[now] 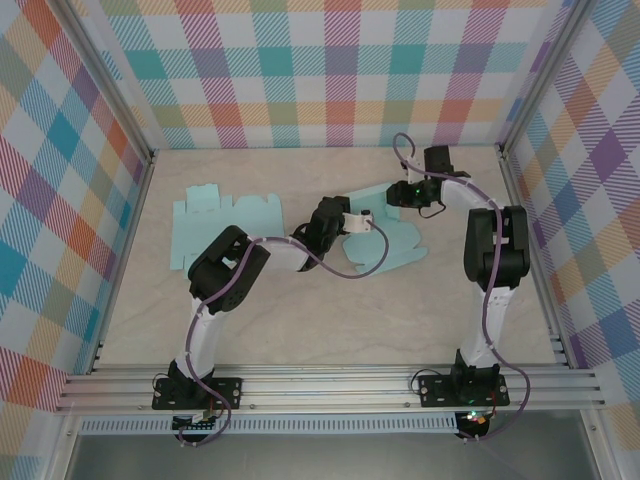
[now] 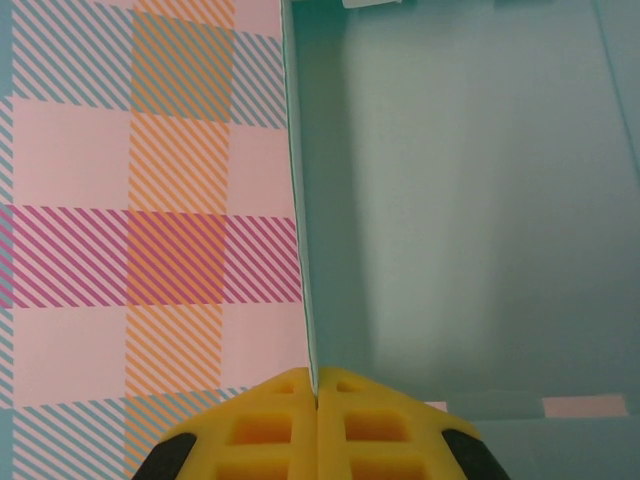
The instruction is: Fold the paper box
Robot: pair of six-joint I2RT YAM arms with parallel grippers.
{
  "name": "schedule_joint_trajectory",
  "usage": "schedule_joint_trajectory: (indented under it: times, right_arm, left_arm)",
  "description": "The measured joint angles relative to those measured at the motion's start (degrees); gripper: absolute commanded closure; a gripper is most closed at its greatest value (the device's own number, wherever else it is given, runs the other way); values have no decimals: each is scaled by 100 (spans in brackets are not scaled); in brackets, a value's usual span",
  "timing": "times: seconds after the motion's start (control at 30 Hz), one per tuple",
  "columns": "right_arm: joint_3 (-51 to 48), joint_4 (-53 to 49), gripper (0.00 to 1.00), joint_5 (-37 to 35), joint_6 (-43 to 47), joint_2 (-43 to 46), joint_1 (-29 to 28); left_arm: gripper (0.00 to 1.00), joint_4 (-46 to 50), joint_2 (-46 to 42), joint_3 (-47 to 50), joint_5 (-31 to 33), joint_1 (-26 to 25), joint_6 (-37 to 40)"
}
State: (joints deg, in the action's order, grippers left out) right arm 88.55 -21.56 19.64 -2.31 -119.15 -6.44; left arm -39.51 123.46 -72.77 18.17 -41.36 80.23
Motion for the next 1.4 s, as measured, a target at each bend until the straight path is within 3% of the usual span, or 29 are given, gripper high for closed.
schedule_joint_trajectory:
  times: [0.23, 0.43, 0.63, 0.8, 0.97, 1.07, 1.2, 1.4]
  right_arm:
    - [0, 0, 84, -809, -72, 22, -168]
    - [-249, 210, 100, -1523, 0, 210, -369]
    - [-743, 503, 100, -1915, -127, 520, -466]
    - [-1180, 706, 100, -2083, -308, 817, -466]
    - [-1661, 973, 100, -2157, -509, 1224, -466]
    - [-1956, 1156, 100, -2162, -640, 1552, -466]
    - [-2249, 1335, 100, -2114, -793, 1954, -466]
    - [-3095, 1714, 100, -2188, -885, 2793, -522]
  left_arm:
    - [100, 278, 0, -162, -37, 0, -466]
    - [78, 439, 0, -411, -17, 0, -1169]
    - [59, 774, -170, -428, 129, -2, -2194]
    - [53, 822, -883, -68, 398, -2, -3261]
    - [27, 809, -2100, 525, 800, -2, -4784]
    - [0, 1032, -2813, 798, 1027, 9, -5875]
    - [0, 1794, -3665, 1069, 1115, 140, -7685]
    - [0, 3182, -4277, 1115, 518, 433, -9823]
